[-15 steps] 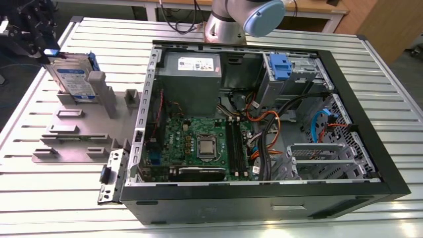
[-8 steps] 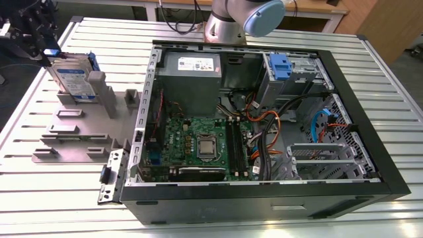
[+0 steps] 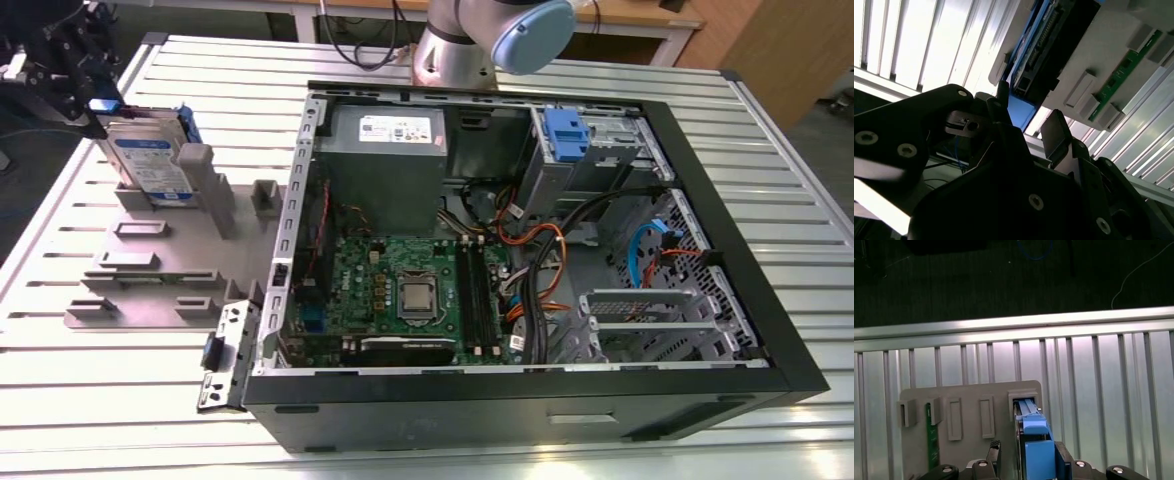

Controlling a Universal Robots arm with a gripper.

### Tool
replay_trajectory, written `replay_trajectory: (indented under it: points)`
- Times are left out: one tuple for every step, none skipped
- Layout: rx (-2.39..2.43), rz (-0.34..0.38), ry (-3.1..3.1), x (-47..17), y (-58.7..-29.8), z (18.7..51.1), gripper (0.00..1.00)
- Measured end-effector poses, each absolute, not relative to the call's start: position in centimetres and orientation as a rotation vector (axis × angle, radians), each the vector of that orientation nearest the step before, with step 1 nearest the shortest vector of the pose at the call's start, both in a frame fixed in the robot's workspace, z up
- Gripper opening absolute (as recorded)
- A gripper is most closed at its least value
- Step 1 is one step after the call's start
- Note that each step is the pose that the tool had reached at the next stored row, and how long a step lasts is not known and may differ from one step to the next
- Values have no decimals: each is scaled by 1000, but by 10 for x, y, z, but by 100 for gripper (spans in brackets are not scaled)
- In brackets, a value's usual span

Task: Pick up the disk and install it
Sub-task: 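Pick up the disk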

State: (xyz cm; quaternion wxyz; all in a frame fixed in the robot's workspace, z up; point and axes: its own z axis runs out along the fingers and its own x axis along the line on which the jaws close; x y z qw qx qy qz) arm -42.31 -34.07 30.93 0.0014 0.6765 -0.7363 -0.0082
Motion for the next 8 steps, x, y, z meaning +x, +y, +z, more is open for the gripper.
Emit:
replay_trajectory:
  points:
    - [2124, -26, -2311, -423, -341, 309, 53]
    - [2124, -26, -2311, -423, -341, 308, 53]
    - [2124, -26, -2311, -423, -340, 308, 53]
    - [2124, -26, -2311, -423, -340, 308, 53]
    - [2124, -26, -2311, -423, -340, 308, 53]
    - [2124, -26, -2311, -423, -340, 308, 53]
    - [2124, -26, -2311, -423, -340, 308, 53]
    - [2124, -25, -2311, -423, -340, 308, 51]
